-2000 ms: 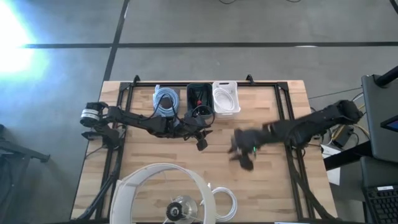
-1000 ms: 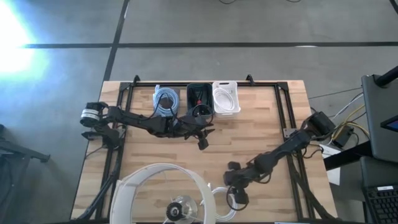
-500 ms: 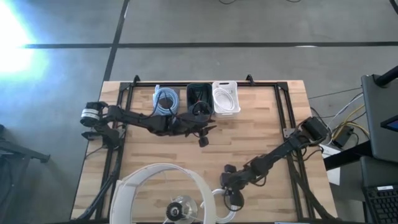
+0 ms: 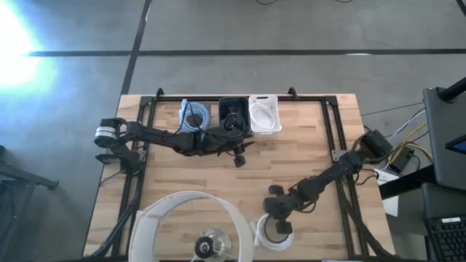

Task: Sort HDMI cables
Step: Put the white HDMI cable into the white bin

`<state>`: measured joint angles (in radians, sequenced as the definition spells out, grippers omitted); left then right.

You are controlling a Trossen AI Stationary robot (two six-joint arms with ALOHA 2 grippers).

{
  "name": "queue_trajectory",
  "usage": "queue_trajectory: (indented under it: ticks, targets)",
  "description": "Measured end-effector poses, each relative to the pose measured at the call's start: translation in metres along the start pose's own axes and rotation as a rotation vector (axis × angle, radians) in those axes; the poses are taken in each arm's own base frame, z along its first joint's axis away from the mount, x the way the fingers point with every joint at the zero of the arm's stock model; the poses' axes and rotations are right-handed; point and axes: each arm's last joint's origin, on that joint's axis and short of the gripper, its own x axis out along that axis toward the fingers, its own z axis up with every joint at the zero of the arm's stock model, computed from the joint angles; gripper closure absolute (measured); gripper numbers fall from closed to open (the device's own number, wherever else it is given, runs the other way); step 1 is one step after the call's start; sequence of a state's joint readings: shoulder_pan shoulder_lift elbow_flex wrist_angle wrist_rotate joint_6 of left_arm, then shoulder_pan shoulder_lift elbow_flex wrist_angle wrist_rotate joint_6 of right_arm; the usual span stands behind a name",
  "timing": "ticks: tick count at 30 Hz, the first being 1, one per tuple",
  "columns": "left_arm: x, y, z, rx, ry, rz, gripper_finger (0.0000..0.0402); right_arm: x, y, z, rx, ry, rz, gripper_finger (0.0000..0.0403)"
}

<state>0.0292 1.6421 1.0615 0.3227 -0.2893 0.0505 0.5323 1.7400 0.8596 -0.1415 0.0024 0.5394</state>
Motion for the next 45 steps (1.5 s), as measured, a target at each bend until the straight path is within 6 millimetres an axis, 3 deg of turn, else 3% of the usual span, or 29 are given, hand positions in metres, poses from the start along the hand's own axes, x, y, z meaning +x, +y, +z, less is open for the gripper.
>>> queue_trajectory:
  ticks: [7,14,21,26,33,40,45]
  targets:
    - [0.000,0.000,0.000,-0.001,-0.003,0.001,0.0291,-0.070,-0.025,0.003,-0.078,-0.108,-0.452,0.0384]
    - [0.000,0.001,0.002,-0.007,-0.019,0.003,0.0291,-0.143,-0.057,0.017,-0.160,-0.368,-0.936,0.0385]
    - [0.000,0.001,0.001,-0.006,-0.016,0.002,0.0291,-0.192,-0.101,0.027,-0.068,-0.427,-1.128,0.0385]
    - [0.000,0.001,0.001,-0.007,-0.017,0.002,0.0291,-0.207,-0.134,0.038,-0.059,-0.426,-1.130,0.0385]
    - [0.000,0.001,0.001,-0.007,-0.016,0.002,0.0291,-0.209,-0.188,0.062,-0.107,-0.524,-1.043,0.0385]
    - [0.000,0.000,-0.002,0.002,0.015,-0.001,0.0291,-0.191,-0.255,0.054,0.070,-0.391,-1.116,0.0385]
    - [0.000,0.000,-0.007,-0.004,0.054,-0.002,0.0291,-0.174,-0.287,0.049,0.131,-0.417,-0.936,0.0385]
